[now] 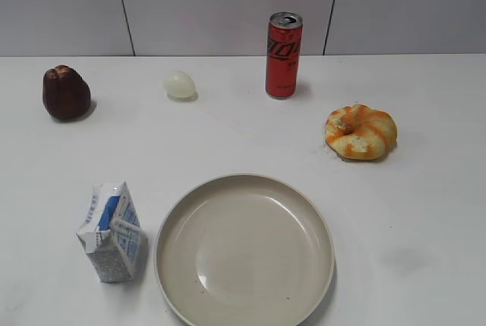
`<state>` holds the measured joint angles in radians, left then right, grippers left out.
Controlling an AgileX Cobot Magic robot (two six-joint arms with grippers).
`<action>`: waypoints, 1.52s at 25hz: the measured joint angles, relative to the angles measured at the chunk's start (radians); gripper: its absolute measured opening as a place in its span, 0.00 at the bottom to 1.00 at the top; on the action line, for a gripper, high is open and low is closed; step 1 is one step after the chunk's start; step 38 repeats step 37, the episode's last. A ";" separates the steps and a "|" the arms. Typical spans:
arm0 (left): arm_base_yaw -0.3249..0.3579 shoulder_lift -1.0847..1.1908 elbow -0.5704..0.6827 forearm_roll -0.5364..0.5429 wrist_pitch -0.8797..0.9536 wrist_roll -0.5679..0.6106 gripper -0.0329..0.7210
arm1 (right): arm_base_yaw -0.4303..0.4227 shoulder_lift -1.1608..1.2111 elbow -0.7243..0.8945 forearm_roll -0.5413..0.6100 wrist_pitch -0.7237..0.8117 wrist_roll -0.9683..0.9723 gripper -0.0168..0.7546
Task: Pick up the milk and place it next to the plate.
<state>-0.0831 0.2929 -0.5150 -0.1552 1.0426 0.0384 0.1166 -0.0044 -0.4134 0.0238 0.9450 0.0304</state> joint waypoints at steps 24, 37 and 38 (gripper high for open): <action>0.000 -0.282 0.019 0.068 0.043 0.000 0.74 | 0.000 0.000 0.000 0.000 0.000 0.000 0.67; 0.000 -0.282 0.019 0.069 0.043 0.000 0.72 | 0.000 0.000 0.000 0.000 0.000 0.000 0.67; 0.000 -0.282 0.019 0.069 0.043 0.000 0.72 | 0.000 0.000 0.000 0.000 0.000 0.000 0.67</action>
